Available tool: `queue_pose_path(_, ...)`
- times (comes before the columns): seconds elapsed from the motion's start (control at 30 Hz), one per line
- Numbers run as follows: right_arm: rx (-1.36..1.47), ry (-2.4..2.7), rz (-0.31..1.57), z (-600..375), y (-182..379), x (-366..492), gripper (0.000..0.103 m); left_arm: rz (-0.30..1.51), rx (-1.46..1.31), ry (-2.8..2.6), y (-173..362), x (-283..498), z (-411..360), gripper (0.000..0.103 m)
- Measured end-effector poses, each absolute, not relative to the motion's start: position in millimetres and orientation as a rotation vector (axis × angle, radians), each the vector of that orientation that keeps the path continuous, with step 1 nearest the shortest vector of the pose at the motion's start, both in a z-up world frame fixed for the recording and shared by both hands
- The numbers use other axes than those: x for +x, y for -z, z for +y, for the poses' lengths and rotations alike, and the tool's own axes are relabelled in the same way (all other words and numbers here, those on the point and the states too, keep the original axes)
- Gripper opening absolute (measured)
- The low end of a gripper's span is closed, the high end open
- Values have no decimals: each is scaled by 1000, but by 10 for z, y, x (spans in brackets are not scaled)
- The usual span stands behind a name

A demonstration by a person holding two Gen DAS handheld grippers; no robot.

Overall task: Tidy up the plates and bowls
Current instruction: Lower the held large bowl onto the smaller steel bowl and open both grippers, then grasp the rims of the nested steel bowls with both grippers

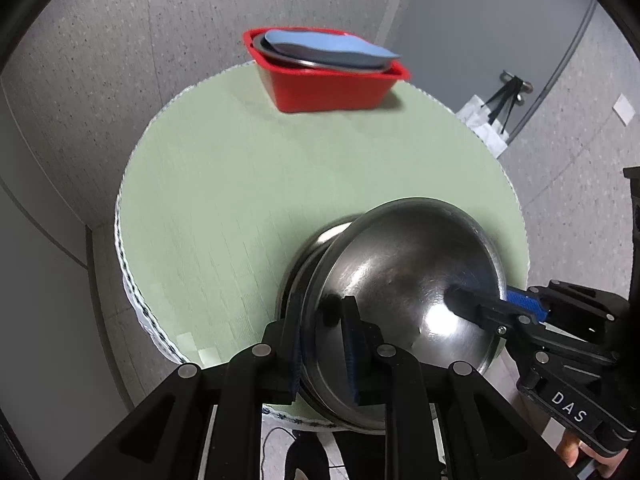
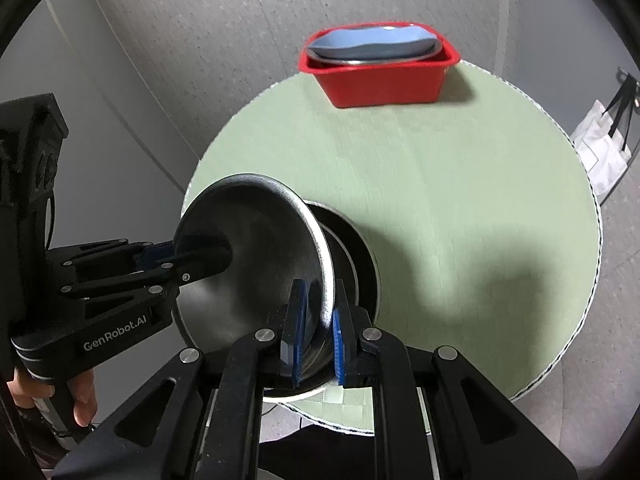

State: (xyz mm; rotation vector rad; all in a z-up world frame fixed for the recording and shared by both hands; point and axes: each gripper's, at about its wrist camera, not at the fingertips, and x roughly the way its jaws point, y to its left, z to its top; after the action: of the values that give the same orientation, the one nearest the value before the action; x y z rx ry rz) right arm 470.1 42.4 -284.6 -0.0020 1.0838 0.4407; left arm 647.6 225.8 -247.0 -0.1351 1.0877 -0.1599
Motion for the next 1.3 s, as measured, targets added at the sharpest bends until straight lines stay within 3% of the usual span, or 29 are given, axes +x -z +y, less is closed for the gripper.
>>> queue_pose_path(0.17, -20, -417, 1099, 442, 2943, 4695, 14, 1094, -129, 159, 2549, 6542, 2205, 15)
queue_pose_path(0.43, -6, -417, 1105, 411, 2966, 4709, 17, 1073, -167, 183, 2582, 6518, 2187, 30)
queue_pose_path(0.53, -2, -417, 1095, 404, 2940, 4691, 27, 1046, -174, 182, 2553, 6475, 2185, 39)
queue_pose_path(0.57, -7, -412, 1089, 407, 2928, 4684, 37, 1038, -172, 186, 2545, 6464, 2180, 40)
queue_pose_path(0.6, -11, -408, 1083, 408, 2917, 4680, 40, 1033, -170, 183, 2547, 6452, 2180, 41)
queue_pose_path(0.77, 9, -410, 1071, 365, 2889, 4647, 40, 1008, -191, 187, 2557, 6378, 2213, 46)
queue_pose_path(0.83, 16, -400, 1055, 327, 2853, 4625, 42, 985, -208, 191, 2527, 6339, 2239, 51)
queue_pose_path(0.9, 31, -390, 1029, 280, 2798, 4605, 50, 947, -203, 149, 2486, 6293, 2280, 71)
queue_pose_path(0.93, 40, -375, 1010, 243, 2763, 4594, 54, 928, -202, 131, 2467, 6271, 2297, 74)
queue_pose_path(1.0, 55, -356, 985, 188, 2728, 4590, 62, 899, -215, 113, 2449, 6228, 2357, 75)
queue_pose_path(1.3, 134, -341, 1030, 121, 2919, 4651, 63, 919, -219, 25, 2747, 6215, 2453, 77)
